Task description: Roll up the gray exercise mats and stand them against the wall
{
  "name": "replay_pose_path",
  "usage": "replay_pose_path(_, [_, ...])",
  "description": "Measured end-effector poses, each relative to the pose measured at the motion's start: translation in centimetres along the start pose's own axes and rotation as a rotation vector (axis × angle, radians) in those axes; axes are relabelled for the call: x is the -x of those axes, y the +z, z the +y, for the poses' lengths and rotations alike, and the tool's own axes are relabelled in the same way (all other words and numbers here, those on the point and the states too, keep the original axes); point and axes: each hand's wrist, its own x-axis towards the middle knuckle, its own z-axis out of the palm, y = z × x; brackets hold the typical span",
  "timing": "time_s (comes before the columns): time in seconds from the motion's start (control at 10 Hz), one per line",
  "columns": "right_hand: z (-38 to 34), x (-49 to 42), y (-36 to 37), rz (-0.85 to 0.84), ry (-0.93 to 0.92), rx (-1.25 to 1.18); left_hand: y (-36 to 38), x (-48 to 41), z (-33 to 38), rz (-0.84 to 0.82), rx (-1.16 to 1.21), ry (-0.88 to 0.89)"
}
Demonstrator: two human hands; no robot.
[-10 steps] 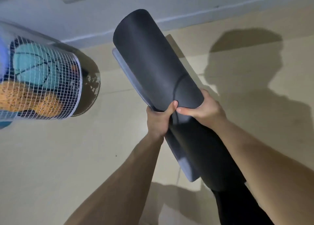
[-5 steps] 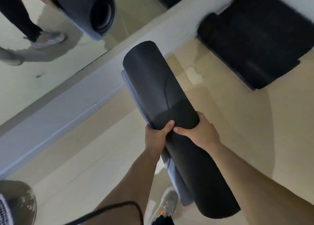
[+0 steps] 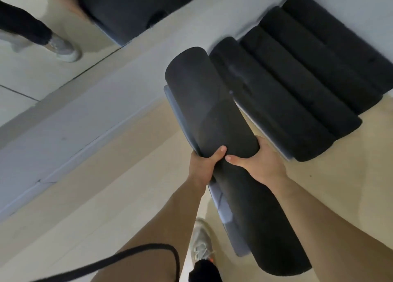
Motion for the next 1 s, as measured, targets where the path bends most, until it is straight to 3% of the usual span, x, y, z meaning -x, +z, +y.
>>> replay_pose_path(0.3, [4.6,-21.2,2.7,-0.027,-0.108,0.239,9.4,-19.1,-2.8,0.203,0.088,-0.049])
replay_pose_path(0.4, [6.4,-26.1,3.4,0.054,-0.143,0.377,12.1,-24.6,-4.3,0.234,0.131,-0.061])
replay_pose_path(0.7, [9.3,-27.9,2.6,0.096,-0.379,0.54,15.7,-26.6,-4.8,0.223,0.181,-0.05])
replay_pose_path(0.8, [8.8,-27.8,2.0,0.067,-0.379,0.603,15.3,-26.2,-3.7,0.169,-0.049,-0.052])
replay_pose_path(1.0, [6.0,-24.7,-2.1,0.024,-0.272,0.633,13.2,-20.6,0.9,0.211,-0.801,-0.017])
